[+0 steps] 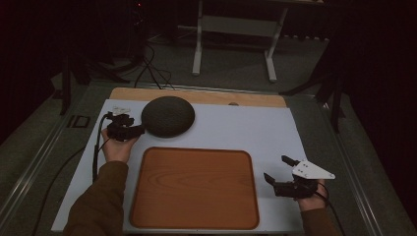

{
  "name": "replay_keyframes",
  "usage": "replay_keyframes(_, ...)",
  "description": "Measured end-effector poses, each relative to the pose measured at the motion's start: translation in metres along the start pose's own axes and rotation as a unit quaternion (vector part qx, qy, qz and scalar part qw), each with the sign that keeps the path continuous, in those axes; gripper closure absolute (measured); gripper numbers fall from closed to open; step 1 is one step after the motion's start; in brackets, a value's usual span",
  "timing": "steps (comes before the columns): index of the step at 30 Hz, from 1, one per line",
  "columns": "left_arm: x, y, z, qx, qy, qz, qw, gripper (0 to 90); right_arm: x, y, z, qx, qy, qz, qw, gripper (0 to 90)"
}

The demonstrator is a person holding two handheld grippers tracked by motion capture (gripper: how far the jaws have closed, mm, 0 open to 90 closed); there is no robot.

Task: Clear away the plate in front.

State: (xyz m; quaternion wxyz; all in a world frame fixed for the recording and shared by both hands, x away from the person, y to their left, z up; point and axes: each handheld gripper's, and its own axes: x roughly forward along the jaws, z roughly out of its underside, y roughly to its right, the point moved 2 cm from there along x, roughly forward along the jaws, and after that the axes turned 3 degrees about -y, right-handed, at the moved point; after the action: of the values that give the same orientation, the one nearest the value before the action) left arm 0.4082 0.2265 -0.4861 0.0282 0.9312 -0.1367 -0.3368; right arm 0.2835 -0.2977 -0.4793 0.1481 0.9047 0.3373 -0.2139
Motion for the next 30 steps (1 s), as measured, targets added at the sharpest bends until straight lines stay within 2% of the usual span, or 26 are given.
replay_keyframes(4,0.006,-0.001,0.0,-0.006,-0.004,0.001,1.0,40.2,0.0,0.0,0.0,0.0,-0.001,0.0,1.0,11.8)
replay_keyframes(12,0.026,-0.004,0.005,-0.034,-0.017,-0.003,0.9993,42.4,0.0,0.0,0.0,-0.001,-0.002,0.0,1.0,11.7)
replay_keyframes(14,0.031,-0.004,0.007,-0.043,-0.019,0.004,0.9989,42.0,0.0,-0.001,0.0,-0.002,-0.003,0.0,1.0,11.8)
replay_keyframes(20,0.045,-0.003,0.011,-0.058,-0.03,0.005,0.9979,44.3,0.0,0.0,0.001,-0.001,-0.003,0.0,1.0,11.8)
replay_keyframes(25,0.052,-0.007,0.013,-0.08,-0.037,0.01,0.996,49.1,0.0,0.0,0.001,-0.001,-0.003,-0.002,1.0,11.8)
replay_keyframes(30,0.057,-0.012,0.015,-0.093,-0.043,0.003,0.9947,57.6,0.001,0.001,0.002,0.0,-0.006,-0.002,1.0,11.8)
